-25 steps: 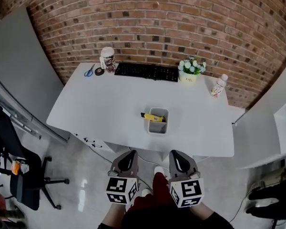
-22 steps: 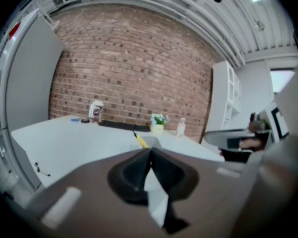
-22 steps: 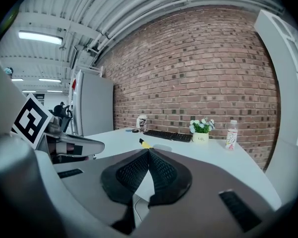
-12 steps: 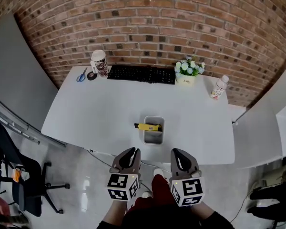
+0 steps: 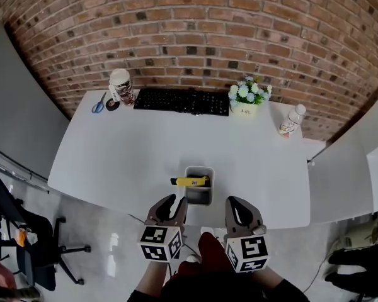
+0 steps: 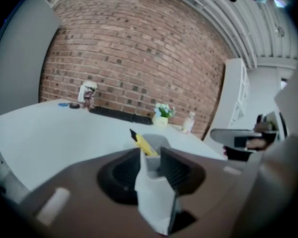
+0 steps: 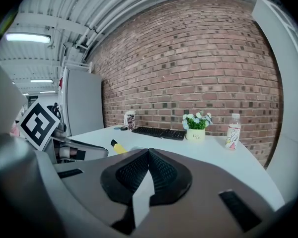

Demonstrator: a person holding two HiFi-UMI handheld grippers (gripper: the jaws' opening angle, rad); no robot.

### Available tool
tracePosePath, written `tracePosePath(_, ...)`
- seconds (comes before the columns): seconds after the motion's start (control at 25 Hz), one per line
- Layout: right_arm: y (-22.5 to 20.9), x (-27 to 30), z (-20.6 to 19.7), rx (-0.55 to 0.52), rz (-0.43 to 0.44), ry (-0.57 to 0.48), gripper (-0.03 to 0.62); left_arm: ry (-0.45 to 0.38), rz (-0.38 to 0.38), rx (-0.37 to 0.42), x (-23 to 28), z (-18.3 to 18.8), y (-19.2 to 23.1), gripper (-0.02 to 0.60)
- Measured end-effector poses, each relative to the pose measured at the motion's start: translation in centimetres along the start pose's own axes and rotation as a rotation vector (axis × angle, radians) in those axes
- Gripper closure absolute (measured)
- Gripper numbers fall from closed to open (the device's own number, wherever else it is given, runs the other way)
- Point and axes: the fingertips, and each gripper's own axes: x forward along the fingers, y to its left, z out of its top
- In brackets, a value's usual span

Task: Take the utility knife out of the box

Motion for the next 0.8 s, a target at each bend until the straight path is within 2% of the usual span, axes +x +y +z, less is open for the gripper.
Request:
tracePosePath(0.44, -1.6, 3.4, -0.6, 0.014, 0.011, 0.054, 0.586, 0.062, -0.01, -0.081, 3.9, -0.4, 1.3, 0.411)
tracePosePath(0.8, -2.3, 4.9, -1.4, 0.026, 0.014, 0.088, 0.586, 0.08, -0.026, -0.094, 6.1, -0.1, 1.6, 0.403)
